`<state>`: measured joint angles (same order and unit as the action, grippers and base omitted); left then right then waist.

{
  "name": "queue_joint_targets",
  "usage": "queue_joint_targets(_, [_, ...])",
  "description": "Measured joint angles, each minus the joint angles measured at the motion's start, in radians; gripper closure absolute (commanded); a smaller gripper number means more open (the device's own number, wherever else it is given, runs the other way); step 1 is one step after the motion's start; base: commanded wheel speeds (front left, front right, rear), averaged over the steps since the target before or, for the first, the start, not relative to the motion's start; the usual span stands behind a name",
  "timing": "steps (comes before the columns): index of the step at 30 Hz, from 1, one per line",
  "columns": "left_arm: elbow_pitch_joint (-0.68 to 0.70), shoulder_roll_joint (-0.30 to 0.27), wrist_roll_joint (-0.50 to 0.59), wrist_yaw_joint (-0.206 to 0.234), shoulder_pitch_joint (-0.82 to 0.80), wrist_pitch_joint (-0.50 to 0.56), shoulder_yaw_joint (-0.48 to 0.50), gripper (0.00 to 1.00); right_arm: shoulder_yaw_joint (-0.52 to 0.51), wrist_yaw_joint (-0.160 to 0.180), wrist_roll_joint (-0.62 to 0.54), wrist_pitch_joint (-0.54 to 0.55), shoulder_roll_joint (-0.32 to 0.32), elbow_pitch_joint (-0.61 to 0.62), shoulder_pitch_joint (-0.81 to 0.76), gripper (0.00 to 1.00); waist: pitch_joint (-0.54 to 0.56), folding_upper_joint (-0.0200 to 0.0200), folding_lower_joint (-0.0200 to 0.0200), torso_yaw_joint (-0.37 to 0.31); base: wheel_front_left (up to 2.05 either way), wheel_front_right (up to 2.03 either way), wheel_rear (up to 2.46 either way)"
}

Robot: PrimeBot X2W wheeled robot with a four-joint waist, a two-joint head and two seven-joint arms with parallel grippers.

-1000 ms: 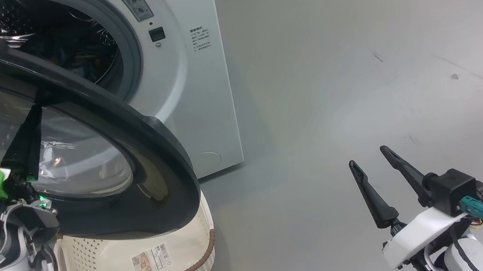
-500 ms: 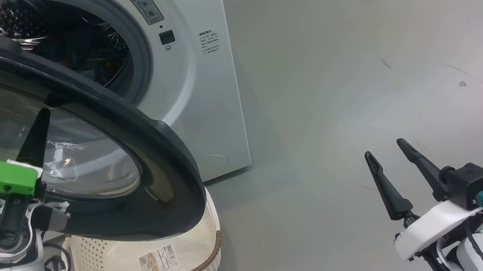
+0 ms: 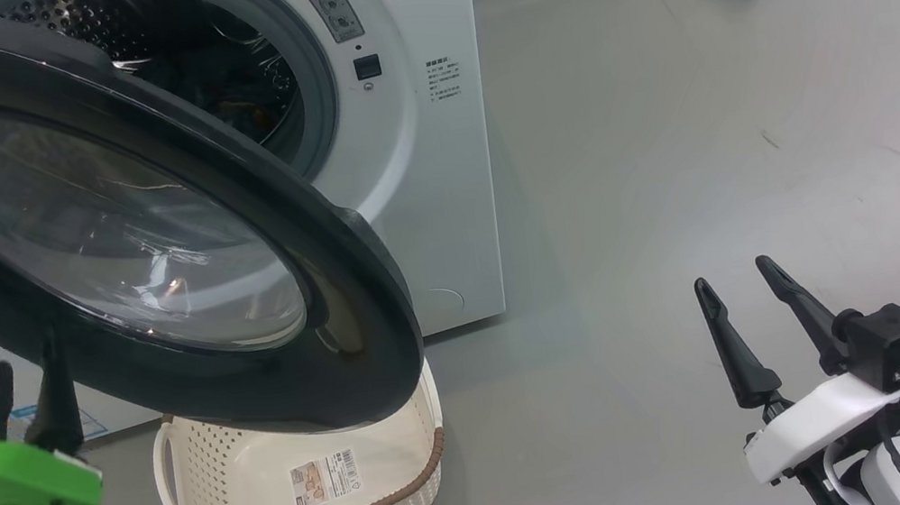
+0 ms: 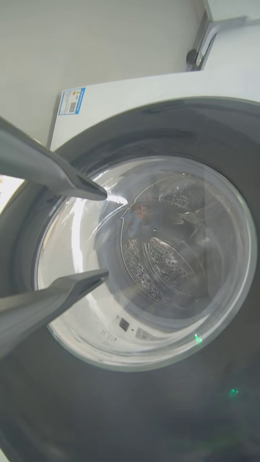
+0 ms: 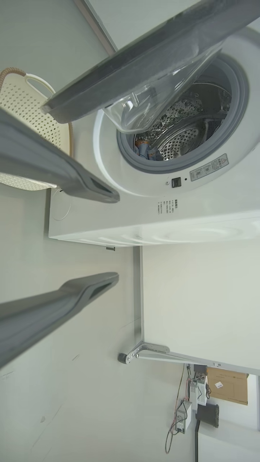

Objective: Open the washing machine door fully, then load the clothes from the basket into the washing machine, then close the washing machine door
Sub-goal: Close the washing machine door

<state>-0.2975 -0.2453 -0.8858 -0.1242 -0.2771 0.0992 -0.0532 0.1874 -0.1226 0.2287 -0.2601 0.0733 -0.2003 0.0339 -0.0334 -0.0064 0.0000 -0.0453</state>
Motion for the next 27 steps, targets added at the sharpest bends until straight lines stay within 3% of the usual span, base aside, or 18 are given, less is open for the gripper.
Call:
queue_joint_targets(3, [0.004,-0.023,0.073,0.0,0.079,-0.065,-0.011,0.0,0.004,0.0,-0.001,0.0,-0.001,0.002,0.0,0.0,0.005,0.0,0.0,0.006,0.0,0.0,0.0])
queue_joint_targets(19, [0.007,0.04,0.196,0.002,0.291,-0.33,-0.042,0.0,-0.012,0.0,-0.011,0.0,0.003,0.011,-0.008,0.0,0.019,0.0,0.0,0.056,0.0,0.0,0.0])
queue_joint_targets(27, [0.008,0.04,0.26,0.011,0.324,-0.339,-0.052,0.0,-0.02,0.0,-0.011,0.0,0.003,0.011,-0.021,0.0,0.037,0.0,0.0,0.075,0.0,0.0,0.0])
